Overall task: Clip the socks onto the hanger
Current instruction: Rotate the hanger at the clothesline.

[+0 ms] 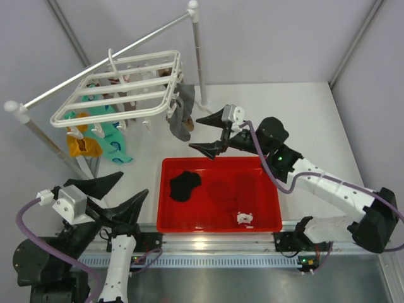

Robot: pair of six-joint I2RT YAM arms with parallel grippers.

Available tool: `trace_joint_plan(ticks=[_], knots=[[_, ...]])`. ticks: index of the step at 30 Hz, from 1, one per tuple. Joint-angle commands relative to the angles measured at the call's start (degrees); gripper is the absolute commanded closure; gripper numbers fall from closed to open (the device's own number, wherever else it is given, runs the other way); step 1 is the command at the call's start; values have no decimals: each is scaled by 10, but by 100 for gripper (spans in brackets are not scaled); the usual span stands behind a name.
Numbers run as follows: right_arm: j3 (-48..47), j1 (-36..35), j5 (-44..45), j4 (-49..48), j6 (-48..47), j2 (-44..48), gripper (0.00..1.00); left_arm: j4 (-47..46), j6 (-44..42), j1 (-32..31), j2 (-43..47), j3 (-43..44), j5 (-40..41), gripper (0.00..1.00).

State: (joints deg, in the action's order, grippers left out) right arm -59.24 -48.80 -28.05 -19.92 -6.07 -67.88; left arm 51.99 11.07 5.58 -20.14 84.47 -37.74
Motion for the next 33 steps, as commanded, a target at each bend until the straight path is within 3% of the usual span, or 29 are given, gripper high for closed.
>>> trace_joint_plan(ticks=[1,6,19,27,33], knots=[[-43,-8,-17,-169,-5,-44,25,-63,27,2,-20,-10,-80,17],[-99,-4,-48,-208,25,-120,30,-78,38,2,-31,-20,-120,18],[-177,19,-105,-291,182,-243,43,-104,47,2,-45,-54,-111,18],[-196,17,-90,-301,214,-263,43,-116,45,2,-54,-61,-101,16],[-202,14,-79,-296,207,-255,52,-102,66,2,-90,-43,-81,15]])
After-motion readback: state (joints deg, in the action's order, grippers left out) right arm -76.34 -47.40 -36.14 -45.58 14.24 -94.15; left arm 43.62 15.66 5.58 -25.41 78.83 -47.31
